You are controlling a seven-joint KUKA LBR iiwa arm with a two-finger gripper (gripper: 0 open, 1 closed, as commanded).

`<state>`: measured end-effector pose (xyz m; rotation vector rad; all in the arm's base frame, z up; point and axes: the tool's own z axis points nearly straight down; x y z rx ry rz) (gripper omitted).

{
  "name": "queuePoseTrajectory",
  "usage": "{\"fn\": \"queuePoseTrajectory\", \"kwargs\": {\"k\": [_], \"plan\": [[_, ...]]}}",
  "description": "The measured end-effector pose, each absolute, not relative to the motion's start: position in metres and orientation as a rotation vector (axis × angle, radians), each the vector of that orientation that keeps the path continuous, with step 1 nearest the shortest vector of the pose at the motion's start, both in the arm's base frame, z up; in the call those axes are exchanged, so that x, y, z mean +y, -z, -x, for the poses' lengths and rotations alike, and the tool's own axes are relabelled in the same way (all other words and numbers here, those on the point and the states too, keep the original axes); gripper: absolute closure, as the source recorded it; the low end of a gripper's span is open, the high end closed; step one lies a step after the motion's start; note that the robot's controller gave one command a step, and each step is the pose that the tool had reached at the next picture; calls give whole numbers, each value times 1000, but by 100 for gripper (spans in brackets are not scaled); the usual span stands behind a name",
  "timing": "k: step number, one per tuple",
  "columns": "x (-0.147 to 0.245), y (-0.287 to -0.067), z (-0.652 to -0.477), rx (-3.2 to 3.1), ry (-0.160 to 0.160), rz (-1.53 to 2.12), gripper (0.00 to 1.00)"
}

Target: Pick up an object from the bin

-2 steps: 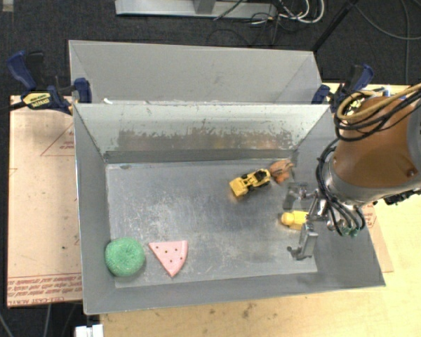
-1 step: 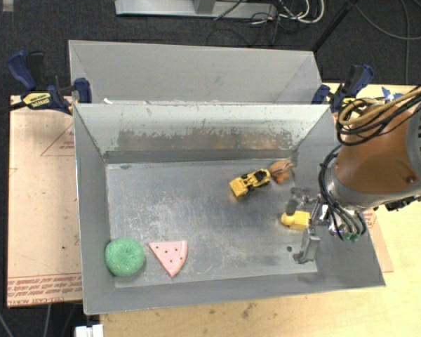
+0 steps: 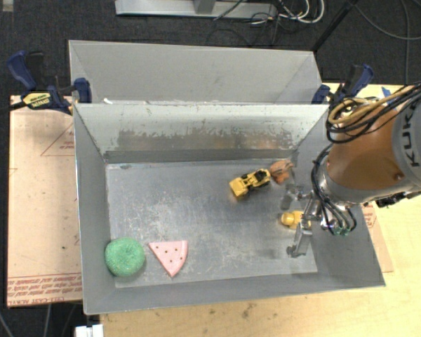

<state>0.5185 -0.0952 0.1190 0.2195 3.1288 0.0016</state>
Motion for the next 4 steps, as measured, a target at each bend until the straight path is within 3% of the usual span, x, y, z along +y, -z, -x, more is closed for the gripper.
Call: {"fn": "queuePoseTrajectory", "kwargs": {"k": [1, 2, 3, 4], "plan": [[-119, -89, -522, 3135, -3, -185, 0], [-136, -78, -569, 3092, -2, -533, 100], [-136, -78, -569, 3092, -2, -533, 100], [-133, -226, -584, 3096, -1, -501, 100]]}}
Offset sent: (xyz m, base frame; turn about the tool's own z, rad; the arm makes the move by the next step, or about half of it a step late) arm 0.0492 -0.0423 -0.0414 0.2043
